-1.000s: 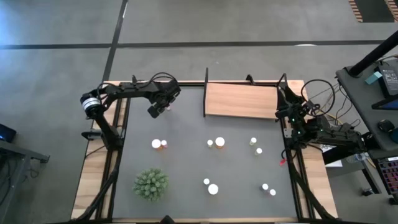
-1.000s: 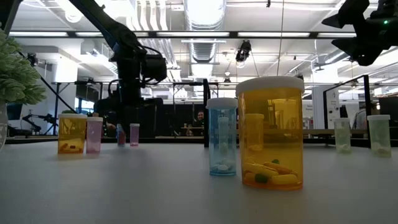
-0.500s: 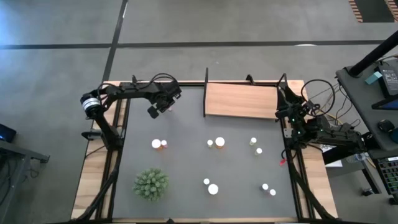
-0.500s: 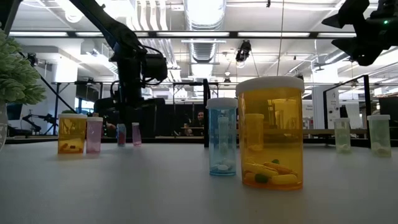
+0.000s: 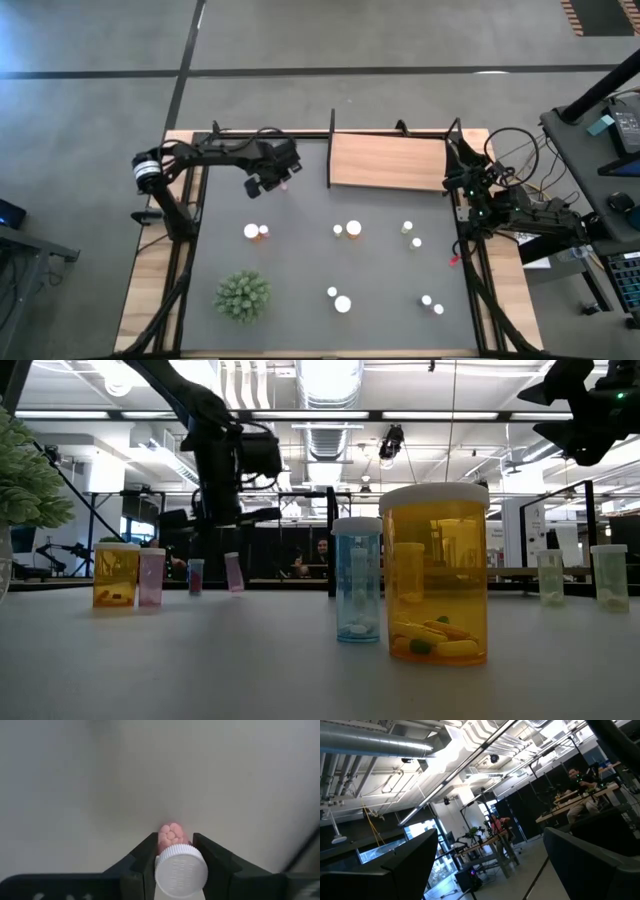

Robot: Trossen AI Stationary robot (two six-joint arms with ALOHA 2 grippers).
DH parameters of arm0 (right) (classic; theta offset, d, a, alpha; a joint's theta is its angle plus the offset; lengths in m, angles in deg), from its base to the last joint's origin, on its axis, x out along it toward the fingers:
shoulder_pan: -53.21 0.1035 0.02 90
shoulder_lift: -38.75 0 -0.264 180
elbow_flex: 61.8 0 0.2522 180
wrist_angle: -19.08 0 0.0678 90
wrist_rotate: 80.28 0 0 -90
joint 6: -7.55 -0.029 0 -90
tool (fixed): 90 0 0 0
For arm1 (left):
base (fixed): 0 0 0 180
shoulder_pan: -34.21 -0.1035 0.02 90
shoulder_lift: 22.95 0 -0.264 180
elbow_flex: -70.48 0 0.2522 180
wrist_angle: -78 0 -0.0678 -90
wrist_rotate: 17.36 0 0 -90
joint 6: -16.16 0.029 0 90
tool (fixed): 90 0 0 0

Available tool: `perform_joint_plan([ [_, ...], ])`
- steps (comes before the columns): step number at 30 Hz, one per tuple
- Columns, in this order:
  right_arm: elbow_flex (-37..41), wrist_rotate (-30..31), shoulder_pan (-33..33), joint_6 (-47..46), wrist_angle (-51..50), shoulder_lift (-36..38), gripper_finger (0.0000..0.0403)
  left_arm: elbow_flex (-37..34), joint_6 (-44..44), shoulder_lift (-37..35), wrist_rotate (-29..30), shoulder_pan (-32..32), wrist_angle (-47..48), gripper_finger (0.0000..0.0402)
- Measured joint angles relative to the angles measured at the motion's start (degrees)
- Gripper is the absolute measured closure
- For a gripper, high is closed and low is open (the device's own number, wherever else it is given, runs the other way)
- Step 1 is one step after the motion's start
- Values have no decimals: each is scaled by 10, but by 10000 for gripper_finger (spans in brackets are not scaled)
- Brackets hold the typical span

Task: Pick and place medicine bottles onto shelf by color
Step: Move the top pink pill bottle to the center of the table

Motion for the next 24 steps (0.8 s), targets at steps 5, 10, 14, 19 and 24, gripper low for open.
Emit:
perform_joint_plan([
  [5, 0, 0, 0, 0, 0, 0, 51, 25, 0, 6, 1, 46, 0, 305],
  [10, 0, 0, 0, 0, 0, 0, 51, 64, 0, 41, 0, 83, 11, 304],
  [14, 0, 0, 0, 0, 0, 0, 51, 120, 14, 84, -9, 107, 42, 304],
  [19, 0, 0, 0, 0, 0, 0, 51, 196, 43, 136, -15, 131, 89, 304],
  [24, 0, 0, 0, 0, 0, 0, 51, 252, 74, 179, -14, 144, 118, 304],
])
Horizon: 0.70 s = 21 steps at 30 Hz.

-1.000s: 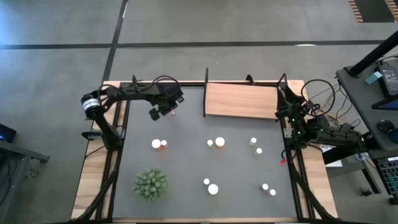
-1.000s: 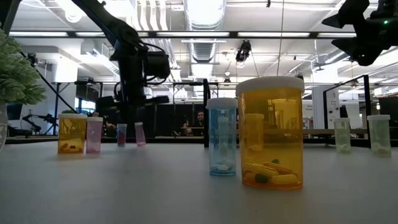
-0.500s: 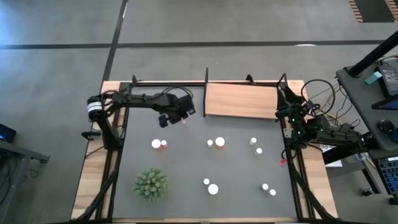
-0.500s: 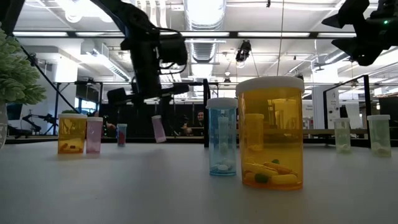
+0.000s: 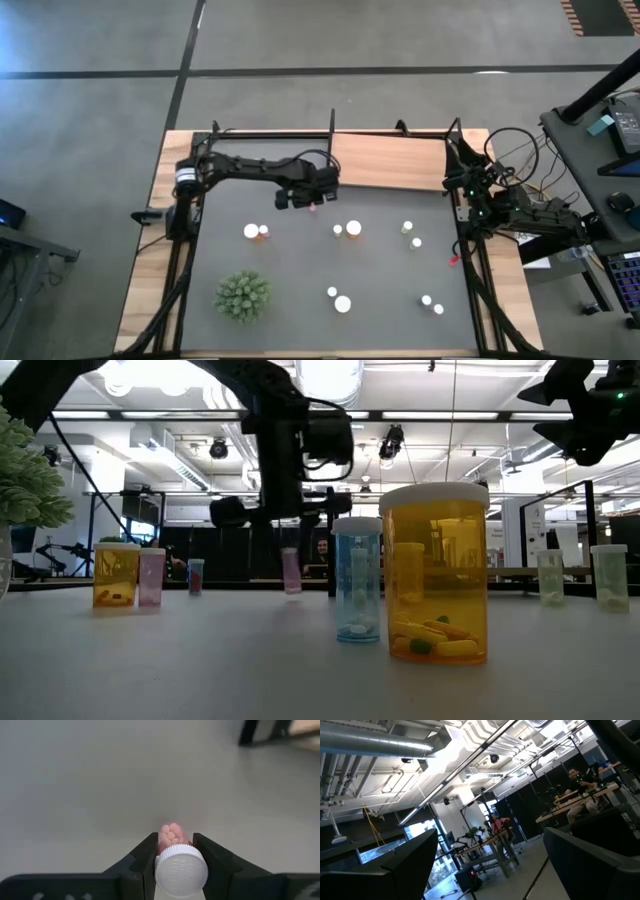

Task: Pick and place medicine bottles onto shelf by color
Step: Move the top pink pill bottle to the center of the table

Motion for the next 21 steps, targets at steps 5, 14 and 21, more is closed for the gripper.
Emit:
perform_joint_plan([
  [5, 0, 0, 0, 0, 0, 0, 51, 37, 29, 23, -2, 6, 8, 304],
  [14, 0, 0, 0, 0, 0, 0, 51, 62, 140, 42, 10, 6, 9, 304],
  [21, 0, 0, 0, 0, 0, 0, 51, 62, 277, 44, 26, 6, -4, 304],
])
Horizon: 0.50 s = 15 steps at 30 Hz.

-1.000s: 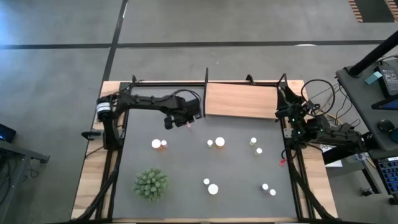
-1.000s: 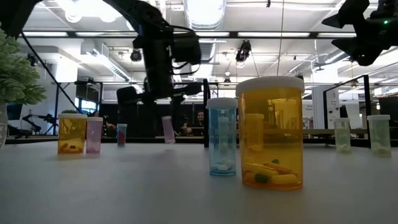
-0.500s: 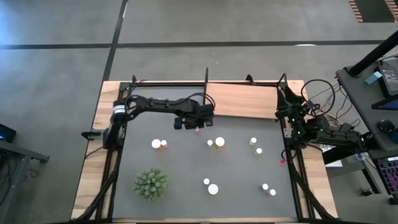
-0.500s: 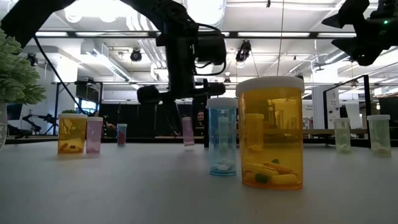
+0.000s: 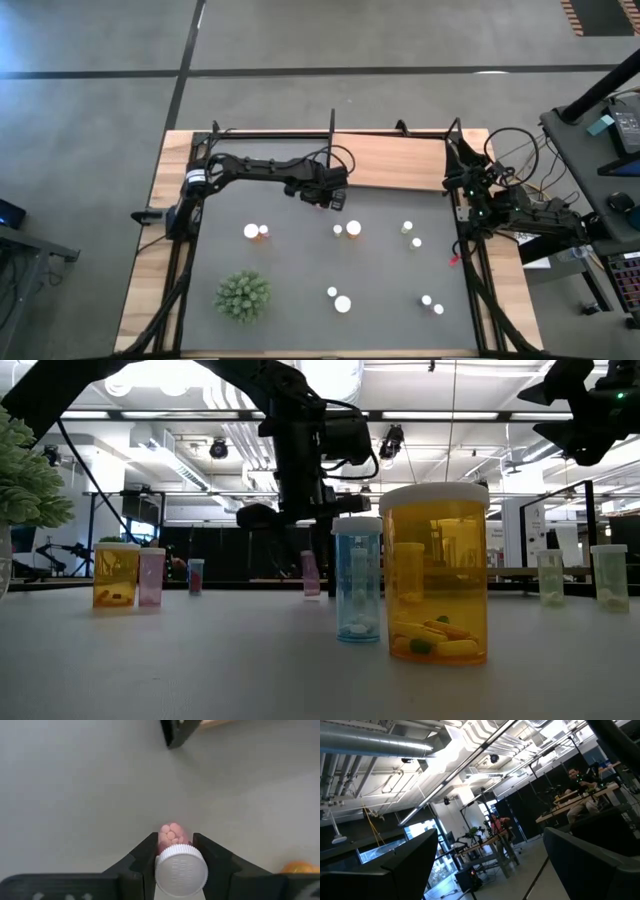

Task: Pick and place medicine bottles onto shelf by color
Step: Move the top pink pill bottle to the center of the table

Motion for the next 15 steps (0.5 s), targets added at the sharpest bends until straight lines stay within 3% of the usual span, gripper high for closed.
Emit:
perform_joint_plan([
  [8, 0, 0, 0, 0, 0, 0, 51, -1, 94, 0, 3, 0, -13, 304],
  [15, 0, 0, 0, 0, 0, 0, 51, -6, 111, 0, 8, 0, -19, 304],
])
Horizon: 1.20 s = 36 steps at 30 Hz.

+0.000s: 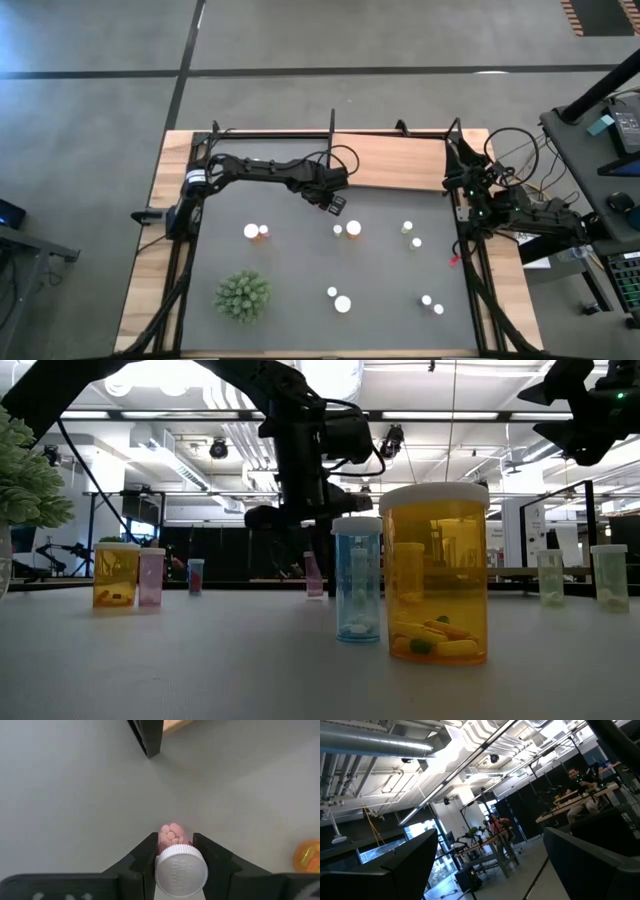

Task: Pick and place medicine bottles onto shelf by color
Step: Move the top pink pill bottle to the center of the table, then move the top blue pill bottle from the top to the center of the table

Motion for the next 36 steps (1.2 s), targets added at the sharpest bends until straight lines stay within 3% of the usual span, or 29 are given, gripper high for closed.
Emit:
perform_joint_plan([
  [18, 0, 0, 0, 0, 0, 0, 51, -5, -1, 0, 4, 0, -4, 300],
  [36, 0, 0, 0, 0, 0, 0, 51, 1, -1, 0, 3, 1, -13, 186],
])
